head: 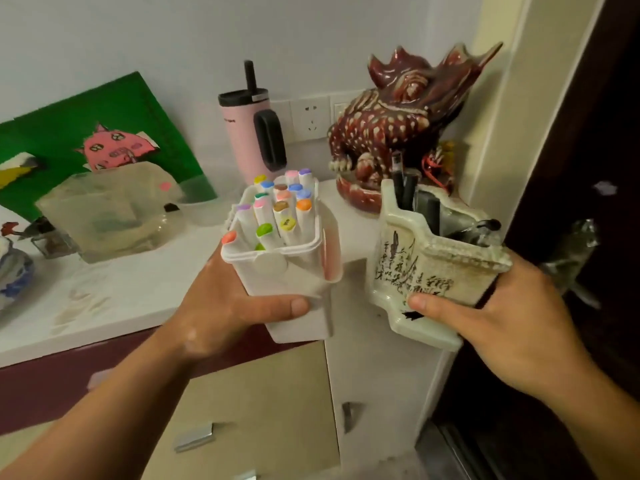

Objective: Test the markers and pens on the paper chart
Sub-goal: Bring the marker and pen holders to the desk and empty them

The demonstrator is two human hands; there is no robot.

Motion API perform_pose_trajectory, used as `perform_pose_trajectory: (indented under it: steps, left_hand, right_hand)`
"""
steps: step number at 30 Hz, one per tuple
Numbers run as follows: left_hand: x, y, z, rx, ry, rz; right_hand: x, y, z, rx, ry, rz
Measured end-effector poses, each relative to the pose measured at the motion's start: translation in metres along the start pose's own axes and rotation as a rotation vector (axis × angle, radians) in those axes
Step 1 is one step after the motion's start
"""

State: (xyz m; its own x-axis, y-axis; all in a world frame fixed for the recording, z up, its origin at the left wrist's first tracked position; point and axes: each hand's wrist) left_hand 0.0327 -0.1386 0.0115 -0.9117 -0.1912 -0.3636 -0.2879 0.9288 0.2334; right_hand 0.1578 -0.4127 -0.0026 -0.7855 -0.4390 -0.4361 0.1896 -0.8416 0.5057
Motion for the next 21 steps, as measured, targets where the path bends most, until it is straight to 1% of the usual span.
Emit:
perform_pose_trajectory:
  steps: [3, 5, 10, 12, 15, 19, 21]
  left_hand:
    - [0.001, -0.035, 0.013, 0.057, -0.010, 0.152]
    - [0.003, -0.055, 0.024, 0.039, -0.046, 0.235]
    - [0.021, -0.091, 0.061, 0.172, 0.015, 0.477]
    - [0.032, -0.097, 0.078, 0.195, 0.043, 0.557]
    - [0.056, -0.103, 0.098, 0.234, 0.057, 0.726]
    - [0.101, -0.110, 0.114, 0.262, 0.062, 0.917]
    - [0.128, -0.117, 0.116, 0.259, 0.071, 1.029]
  right_hand:
    - [0.047, 0.017, -0.015, 0.049, -0.095, -0.049]
    - [0.080, 0.022, -0.024, 0.100, -0.166, -0.093]
    - [0.166, 0.013, -0.027, 0.124, -0.354, -0.279]
    - [0.203, 0.000, -0.016, 0.145, -0.427, -0.363]
    - [0.265, -0.032, 0.005, 0.175, -0.574, -0.509]
    - [0.352, -0.087, 0.050, 0.268, -0.774, -0.701]
    - [0.395, -0.110, 0.073, 0.256, -0.865, -0.787]
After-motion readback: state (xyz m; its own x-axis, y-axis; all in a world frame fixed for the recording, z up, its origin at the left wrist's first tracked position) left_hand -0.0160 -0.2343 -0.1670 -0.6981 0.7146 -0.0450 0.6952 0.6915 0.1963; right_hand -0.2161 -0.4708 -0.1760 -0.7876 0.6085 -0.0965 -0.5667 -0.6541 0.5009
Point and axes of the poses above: each hand's wrist, its own x-axis away from the middle knuckle, its own y-axis out of the back of the hand, z = x × y, and after that the axes turned 7 degrees about x, right-handed
